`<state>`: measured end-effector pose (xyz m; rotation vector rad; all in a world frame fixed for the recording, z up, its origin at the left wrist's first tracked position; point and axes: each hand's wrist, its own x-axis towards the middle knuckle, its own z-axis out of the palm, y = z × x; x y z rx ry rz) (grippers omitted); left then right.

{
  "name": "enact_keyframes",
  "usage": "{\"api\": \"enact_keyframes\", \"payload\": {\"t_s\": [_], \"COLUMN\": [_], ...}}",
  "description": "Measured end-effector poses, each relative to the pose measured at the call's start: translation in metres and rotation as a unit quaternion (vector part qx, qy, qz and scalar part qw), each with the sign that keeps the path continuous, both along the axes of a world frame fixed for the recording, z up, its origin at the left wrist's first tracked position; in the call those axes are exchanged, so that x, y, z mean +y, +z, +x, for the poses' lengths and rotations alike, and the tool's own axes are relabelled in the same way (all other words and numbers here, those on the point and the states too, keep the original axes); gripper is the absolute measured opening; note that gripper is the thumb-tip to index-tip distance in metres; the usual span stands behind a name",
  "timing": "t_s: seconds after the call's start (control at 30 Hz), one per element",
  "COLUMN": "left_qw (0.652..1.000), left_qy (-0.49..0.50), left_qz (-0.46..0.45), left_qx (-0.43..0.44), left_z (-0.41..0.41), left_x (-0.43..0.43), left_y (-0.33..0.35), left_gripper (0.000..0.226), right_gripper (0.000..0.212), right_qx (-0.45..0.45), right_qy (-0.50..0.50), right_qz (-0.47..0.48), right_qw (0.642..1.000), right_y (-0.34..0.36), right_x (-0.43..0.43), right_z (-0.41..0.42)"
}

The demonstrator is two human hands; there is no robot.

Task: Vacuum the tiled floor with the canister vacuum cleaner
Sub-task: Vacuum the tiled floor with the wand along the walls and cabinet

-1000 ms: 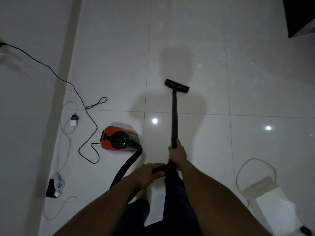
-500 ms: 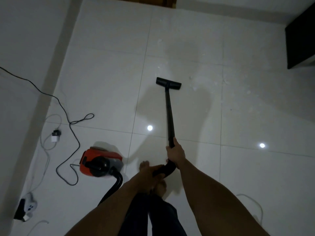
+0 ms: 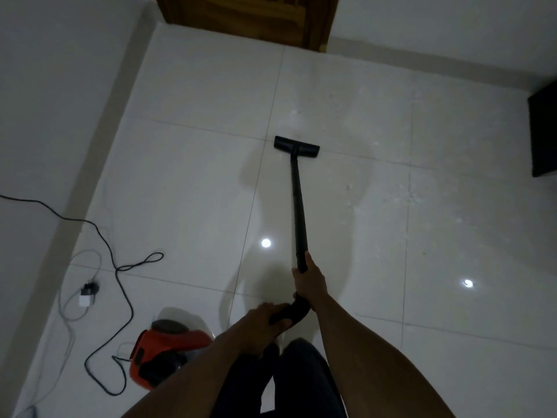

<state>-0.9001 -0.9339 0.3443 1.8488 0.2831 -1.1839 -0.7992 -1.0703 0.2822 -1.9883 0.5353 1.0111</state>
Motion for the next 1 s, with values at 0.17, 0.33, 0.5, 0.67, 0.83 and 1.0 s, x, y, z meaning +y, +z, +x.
{"api": "enact_keyframes", "payload": {"t_s": [0.17, 0.33, 0.5, 0.67, 0.83, 1.0], "left_qw": [0.998, 0.998, 0.999, 0.997, 0.995, 0.993], "left_qy": [0.047, 0.047, 0.038, 0.075, 0.097, 0.113], "left_qz": [-0.032, -0.022, -0.008, 0.007, 0.002, 0.027], "left_qx": [-0.022, -0.021, -0.012, 0.031, 0.014, 0.012], "left_z": [0.09, 0.177, 0.279, 0.369, 0.447, 0.498], "left_x": [0.029, 0.057, 0.082, 0.098, 0.121, 0.139], "left_y": [0.014, -0.002, -0.024, -0.037, -0.055, -0.078], "left_gripper": [0.048, 0.052, 0.051, 0.05, 0.05, 0.052], "right_gripper": [0.066, 0.064, 0.067, 0.069, 0.07, 0.07], "right_qx": [-0.024, -0.029, -0.039, -0.033, -0.009, -0.012], "right_qy": [0.026, 0.013, -0.002, -0.005, -0.043, -0.062], "right_qz": [0.007, 0.021, 0.011, -0.013, 0.007, 0.005], "right_qw": [0.999, 0.999, 0.999, 0.999, 0.999, 0.998], "right_y": [-0.013, -0.028, -0.048, -0.062, -0.073, -0.086], "right_x": [0.028, 0.054, 0.084, 0.106, 0.13, 0.15], "right_z": [0.09, 0.179, 0.278, 0.368, 0.45, 0.509]}}
